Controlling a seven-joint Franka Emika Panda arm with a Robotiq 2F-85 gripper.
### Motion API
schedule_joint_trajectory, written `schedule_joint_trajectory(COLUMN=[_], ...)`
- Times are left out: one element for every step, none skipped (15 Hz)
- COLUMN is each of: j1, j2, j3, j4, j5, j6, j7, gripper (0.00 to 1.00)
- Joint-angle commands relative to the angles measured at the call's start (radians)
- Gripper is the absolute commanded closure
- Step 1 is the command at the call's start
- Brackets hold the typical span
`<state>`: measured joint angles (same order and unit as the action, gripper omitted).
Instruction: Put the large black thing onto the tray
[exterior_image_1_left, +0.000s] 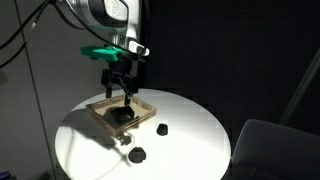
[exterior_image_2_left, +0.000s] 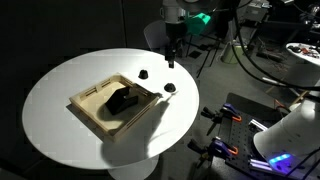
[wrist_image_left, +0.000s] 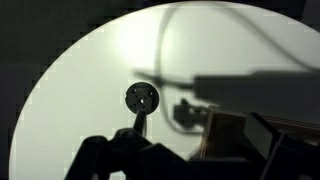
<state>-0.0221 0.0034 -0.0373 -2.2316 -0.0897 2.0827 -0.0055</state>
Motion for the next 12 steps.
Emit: schedule_joint_trajectory(j1=[-0.016, -0.019, -0.020, -0.020, -0.020, -0.021, -0.020, -0.019, -0.019, -0.017, -0.016, -0.016], j2=[-0.066, -0.073, -0.082, -0.088, -0.092, -0.096, -0.099, -0.102, -0.104, -0.105, -0.070, -0.070], j3=[-0.009, -0.012, -0.015, -0.019, -0.021, -0.024, -0.025, -0.026, -0.026, -0.024, -0.019, -0.019], j4=[-0.044, -0.050, -0.059, -0.066, -0.072, -0.078, -0.083, -0.088, -0.092, -0.095, -0.064, -0.066], j5=[0.023, 0.040, 0.062, 0.080, 0.094, 0.112, 0.123, 0.133, 0.138, 0.133, 0.113, 0.113], j6=[0.025, 0.038, 0.053, 0.061, 0.072, 0.083, 0.092, 0.099, 0.104, 0.104, 0.088, 0.089], j7=[-0.060, -0.068, -0.075, -0.087, -0.091, -0.099, -0.103, -0.110, -0.119, -0.123, -0.086, -0.087], gripper=[0.00, 0.00, 0.00, 0.00, 0.00, 0.00, 0.00, 0.00, 0.00, 0.00, 0.00, 0.00])
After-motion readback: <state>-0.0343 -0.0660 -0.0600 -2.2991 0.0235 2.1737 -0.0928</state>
